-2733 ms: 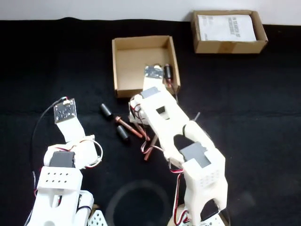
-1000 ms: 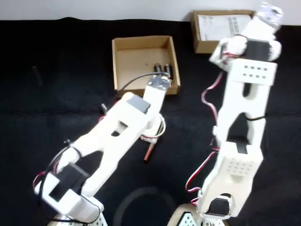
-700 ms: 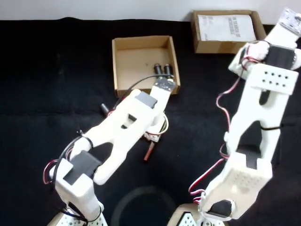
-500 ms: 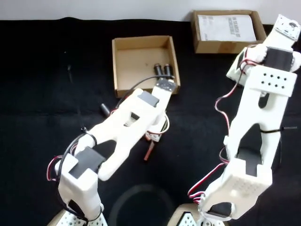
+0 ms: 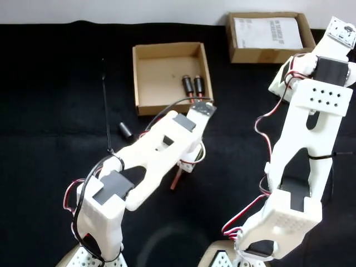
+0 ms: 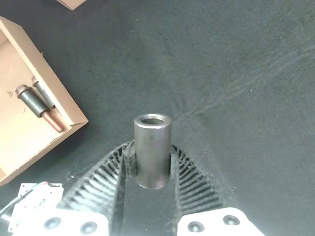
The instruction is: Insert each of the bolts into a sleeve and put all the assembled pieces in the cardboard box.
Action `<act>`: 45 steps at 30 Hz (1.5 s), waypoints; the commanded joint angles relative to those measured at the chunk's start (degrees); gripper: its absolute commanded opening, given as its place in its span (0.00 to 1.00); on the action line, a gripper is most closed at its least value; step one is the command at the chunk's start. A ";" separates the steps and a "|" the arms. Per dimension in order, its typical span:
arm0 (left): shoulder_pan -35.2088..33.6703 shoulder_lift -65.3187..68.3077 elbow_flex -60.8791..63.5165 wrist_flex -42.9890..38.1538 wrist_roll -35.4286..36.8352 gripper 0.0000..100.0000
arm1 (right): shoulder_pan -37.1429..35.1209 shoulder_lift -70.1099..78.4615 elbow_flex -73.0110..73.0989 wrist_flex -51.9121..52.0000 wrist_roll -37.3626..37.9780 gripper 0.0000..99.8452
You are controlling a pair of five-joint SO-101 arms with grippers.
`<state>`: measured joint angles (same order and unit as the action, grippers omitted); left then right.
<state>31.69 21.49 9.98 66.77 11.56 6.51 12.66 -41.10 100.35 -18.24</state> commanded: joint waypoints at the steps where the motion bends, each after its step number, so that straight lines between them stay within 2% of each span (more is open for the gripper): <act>1: 2.42 0.40 -1.19 -1.05 1.85 0.15 | 0.04 -4.09 -0.13 0.48 0.53 0.01; 11: 2.33 0.40 -1.36 3.52 1.85 0.15 | -1.54 -4.18 -0.40 0.48 0.53 0.01; 18: 2.68 0.40 -1.27 -0.97 1.93 0.15 | -4.00 -4.18 -0.48 0.48 0.26 0.01; 32: 3.47 4.44 -1.89 -2.81 1.93 0.14 | -6.20 -4.09 -0.57 0.48 0.26 0.01; 37: 3.12 9.19 -9.10 1.49 1.93 0.00 | -7.34 -4.09 -0.57 0.48 0.18 0.01; 45: 3.03 14.37 -17.63 8.53 1.85 0.01 | -7.87 -4.09 -0.48 0.48 0.44 0.01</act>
<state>34.42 34.33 -4.97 74.42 13.32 -0.88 12.66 -41.10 100.35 -18.24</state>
